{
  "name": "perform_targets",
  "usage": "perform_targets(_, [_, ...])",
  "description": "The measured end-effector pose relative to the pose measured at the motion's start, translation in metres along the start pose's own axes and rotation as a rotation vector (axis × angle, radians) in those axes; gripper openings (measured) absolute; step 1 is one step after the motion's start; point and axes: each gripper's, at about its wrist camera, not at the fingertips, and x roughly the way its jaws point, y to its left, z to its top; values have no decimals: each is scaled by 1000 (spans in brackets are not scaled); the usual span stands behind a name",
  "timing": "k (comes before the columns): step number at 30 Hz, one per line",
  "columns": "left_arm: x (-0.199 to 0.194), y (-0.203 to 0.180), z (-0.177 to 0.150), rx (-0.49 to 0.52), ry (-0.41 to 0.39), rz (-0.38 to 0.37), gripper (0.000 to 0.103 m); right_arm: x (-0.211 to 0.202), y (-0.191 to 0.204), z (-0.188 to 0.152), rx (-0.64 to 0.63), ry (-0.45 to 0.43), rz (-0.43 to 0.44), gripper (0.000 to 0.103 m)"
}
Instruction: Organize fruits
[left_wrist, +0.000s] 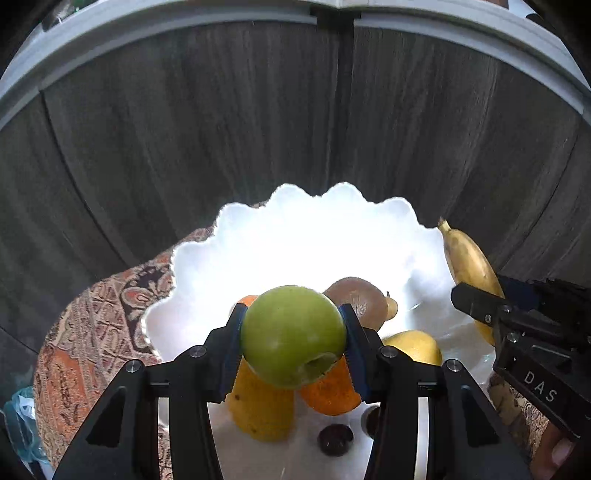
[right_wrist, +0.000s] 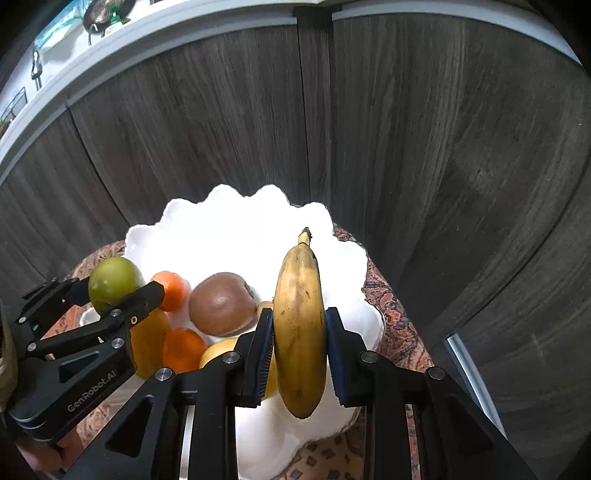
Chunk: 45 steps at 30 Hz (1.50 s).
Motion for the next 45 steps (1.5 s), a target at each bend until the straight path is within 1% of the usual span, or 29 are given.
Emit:
perform_targets(5, [11,0,-1,2,36,16,48,10,2,3,-15,9,14,29])
perform_targets(9, [20,1,-2,17,68,56,48,12,2,3,-26,18,-9,29])
perform_targets(10, [21,1,-2,21,77,63,48,12,3,3,-36,12,-20,32])
perform_targets(11, [21,2,-4,17,82,60,51,10,4,4,-46,4,-34,44])
perform_targets(12, [20,2,-4,16,79,64,56,8,5,4,-54,-7,-50,53])
perform_targets(13, [16,2,-5,16,65,73,69,3,6,4,-58,-28,-66,67])
perform_targets(14, [12,2,-5,15,50,81,80,-1,6,4,-60,-41,-69,73])
perform_targets(17, [1,4,-1,8,19,104,90,-9,7,5,-64,-60,-76,75])
perform_targets(18, [-2,6,0,2,15,111,91,-11,7,6,-62,-63,-79,75])
perform_targets(21, [-13,10,1,-5,3,123,94,-20,6,5,-50,-73,-103,85])
perform_targets(22, [-18,11,1,-4,-2,132,97,-23,7,5,-48,-79,-117,89])
perform_targets(23, [-22,12,0,-1,-9,137,101,-26,7,5,-45,-84,-122,90])
perform_targets(25, [-34,14,-2,4,-24,152,103,-35,9,3,-34,-92,-119,90])
perform_targets(36, [-95,19,-12,-19,-71,163,103,-84,24,-9,-3,-115,-97,90])
perform_targets(45, [-156,21,-32,-49,-122,175,103,-138,40,-29,4,-138,-108,90])
